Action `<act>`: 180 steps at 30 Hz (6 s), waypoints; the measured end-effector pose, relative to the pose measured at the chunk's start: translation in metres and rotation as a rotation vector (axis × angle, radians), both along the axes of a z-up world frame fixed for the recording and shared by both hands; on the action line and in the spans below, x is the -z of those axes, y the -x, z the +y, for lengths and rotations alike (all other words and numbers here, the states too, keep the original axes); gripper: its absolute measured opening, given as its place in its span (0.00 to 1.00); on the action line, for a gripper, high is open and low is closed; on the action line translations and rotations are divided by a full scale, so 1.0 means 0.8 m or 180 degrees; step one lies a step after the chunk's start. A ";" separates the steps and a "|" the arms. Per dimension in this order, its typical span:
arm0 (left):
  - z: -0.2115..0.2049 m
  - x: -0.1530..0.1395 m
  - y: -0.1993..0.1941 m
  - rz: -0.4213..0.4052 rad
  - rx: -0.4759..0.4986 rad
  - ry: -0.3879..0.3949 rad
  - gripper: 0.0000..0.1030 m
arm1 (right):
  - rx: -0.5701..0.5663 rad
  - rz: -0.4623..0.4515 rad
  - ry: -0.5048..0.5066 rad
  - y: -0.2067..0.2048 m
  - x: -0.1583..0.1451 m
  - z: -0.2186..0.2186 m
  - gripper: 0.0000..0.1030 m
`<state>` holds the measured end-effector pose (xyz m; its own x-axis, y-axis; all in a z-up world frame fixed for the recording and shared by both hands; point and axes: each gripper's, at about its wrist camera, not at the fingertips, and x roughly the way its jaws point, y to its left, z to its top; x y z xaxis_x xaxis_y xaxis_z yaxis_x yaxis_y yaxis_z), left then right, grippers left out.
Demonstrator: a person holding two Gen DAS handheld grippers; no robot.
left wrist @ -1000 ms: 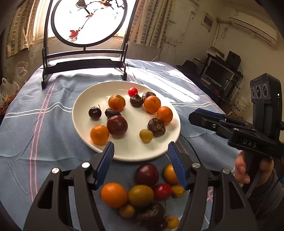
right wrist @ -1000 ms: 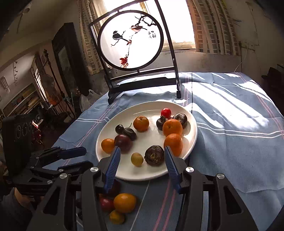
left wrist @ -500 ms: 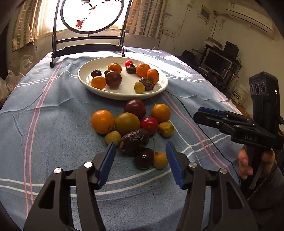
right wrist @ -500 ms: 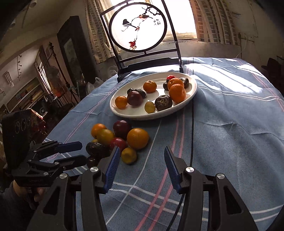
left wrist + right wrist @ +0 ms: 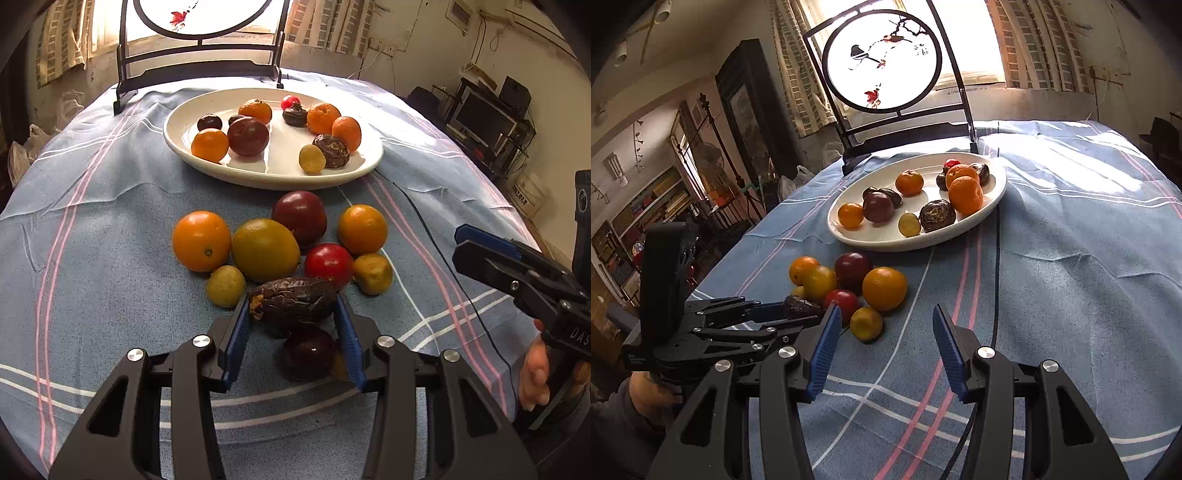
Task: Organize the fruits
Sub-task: 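Grasp a dark passion fruit with the left tool while the right tool grasps a yellow fruit, then lower both held fruits onto the plate and open both tools, then grasp a dark red cherry with the left tool while the right tool grasps a yellow citrus, then carry the cherry and citrus onto the plate and open both tools, then grasp a small yellow-green fruit with the left tool while the right tool grasps a red tomato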
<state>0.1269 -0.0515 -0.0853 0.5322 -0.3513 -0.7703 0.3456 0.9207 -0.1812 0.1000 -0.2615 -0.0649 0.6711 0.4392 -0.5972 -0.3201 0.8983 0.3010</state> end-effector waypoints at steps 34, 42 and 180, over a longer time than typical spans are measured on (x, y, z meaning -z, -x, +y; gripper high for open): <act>0.103 -0.054 0.058 -0.0474 -0.0233 0.0402 0.42 | -0.0680 0.0205 0.0289 0.023 -0.001 0.075 0.24; 0.072 -0.080 0.010 -0.0540 -0.0084 0.0433 0.42 | -0.0308 0.0016 0.0019 -0.024 -0.063 0.019 0.25; 0.040 -0.016 0.012 -0.0304 0.0141 -0.0085 0.21 | -0.0299 0.0325 0.0173 -0.033 0.015 0.048 0.50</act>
<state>0.1175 -0.0194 -0.0724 0.5881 -0.3563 -0.7261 0.4007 0.9082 -0.1212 0.1260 -0.2229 -0.0770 0.5631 0.4623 -0.6850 -0.3737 0.8817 0.2879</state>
